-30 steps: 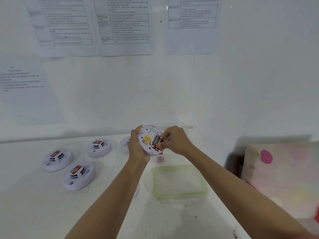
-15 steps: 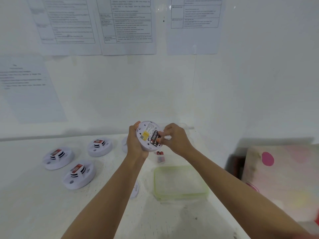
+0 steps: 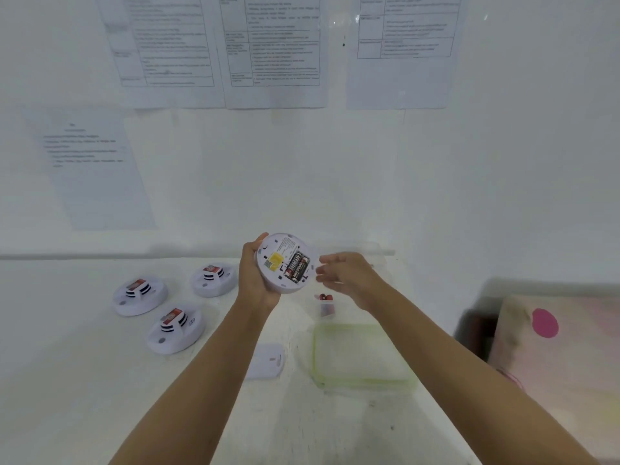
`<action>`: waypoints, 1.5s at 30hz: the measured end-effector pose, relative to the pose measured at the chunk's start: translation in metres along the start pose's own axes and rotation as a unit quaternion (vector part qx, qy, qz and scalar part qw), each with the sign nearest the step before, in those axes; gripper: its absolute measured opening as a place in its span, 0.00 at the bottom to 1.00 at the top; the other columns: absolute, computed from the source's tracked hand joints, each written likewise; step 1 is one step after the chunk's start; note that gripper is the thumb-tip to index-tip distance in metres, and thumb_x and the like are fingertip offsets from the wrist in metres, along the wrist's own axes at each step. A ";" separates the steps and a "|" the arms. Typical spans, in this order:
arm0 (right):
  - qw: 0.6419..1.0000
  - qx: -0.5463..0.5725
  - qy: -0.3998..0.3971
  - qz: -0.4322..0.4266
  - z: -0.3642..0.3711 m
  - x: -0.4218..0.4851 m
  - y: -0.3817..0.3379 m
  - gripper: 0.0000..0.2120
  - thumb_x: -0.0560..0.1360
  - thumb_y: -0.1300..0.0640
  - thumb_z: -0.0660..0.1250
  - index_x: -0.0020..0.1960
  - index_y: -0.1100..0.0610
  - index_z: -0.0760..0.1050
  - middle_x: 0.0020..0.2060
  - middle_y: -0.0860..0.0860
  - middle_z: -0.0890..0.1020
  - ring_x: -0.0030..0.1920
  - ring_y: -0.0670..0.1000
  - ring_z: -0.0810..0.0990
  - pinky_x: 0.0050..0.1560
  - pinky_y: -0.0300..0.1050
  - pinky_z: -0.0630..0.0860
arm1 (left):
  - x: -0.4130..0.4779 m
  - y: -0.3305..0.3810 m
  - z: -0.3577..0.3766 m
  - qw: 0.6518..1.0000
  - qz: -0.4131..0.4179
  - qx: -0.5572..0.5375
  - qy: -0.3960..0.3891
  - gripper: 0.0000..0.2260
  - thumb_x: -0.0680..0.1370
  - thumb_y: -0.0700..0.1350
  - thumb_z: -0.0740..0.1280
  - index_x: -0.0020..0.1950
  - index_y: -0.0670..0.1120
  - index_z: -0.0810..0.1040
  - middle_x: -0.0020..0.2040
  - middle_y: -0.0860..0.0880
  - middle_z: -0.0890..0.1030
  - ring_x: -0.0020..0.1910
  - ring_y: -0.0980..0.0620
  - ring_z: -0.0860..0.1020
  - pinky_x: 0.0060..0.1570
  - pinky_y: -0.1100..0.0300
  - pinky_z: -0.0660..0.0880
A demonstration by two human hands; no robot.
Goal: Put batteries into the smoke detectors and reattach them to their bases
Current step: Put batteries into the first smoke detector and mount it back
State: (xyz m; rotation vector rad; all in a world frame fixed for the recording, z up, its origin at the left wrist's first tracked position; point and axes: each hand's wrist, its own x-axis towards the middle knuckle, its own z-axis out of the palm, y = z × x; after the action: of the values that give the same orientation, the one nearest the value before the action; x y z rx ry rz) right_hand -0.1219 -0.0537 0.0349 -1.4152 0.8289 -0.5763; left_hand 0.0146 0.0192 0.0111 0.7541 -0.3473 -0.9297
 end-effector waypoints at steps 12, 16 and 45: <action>0.823 -0.529 -0.192 -0.075 0.109 -0.014 0.078 0.33 0.69 0.53 0.73 0.70 0.55 0.65 0.66 0.53 0.69 0.68 0.52 0.67 0.65 0.44 0.65 | -0.014 0.050 -0.085 0.998 -0.012 -0.028 0.060 0.16 0.80 0.50 0.57 0.41 0.48 0.81 0.42 0.44 0.82 0.45 0.44 0.77 0.46 0.50 0.73; 0.782 -0.590 -0.187 -0.073 0.120 -0.015 0.076 0.36 0.67 0.50 0.74 0.70 0.56 0.64 0.64 0.53 0.68 0.66 0.54 0.68 0.63 0.44 0.67 | -0.014 0.057 -0.103 0.997 -0.031 -0.043 0.047 0.09 0.80 0.49 0.58 0.48 0.49 0.77 0.47 0.43 0.79 0.47 0.42 0.77 0.50 0.47 0.73; 0.904 -0.333 0.024 -0.266 0.112 -0.008 0.006 0.29 0.64 0.54 0.78 0.62 0.58 0.75 0.53 0.51 0.72 0.55 0.50 0.72 0.55 0.39 0.70 | -0.005 0.038 -0.066 0.995 -0.090 -0.017 -0.031 0.21 0.79 0.50 0.58 0.32 0.47 0.84 0.35 0.47 0.83 0.33 0.50 0.82 0.35 0.61 0.78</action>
State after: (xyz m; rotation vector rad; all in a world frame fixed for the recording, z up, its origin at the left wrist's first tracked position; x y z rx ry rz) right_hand -0.0398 0.0224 0.0262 -2.3030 0.7007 -0.7802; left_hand 0.0719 0.0663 -0.0070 0.7356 -0.3205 -1.1270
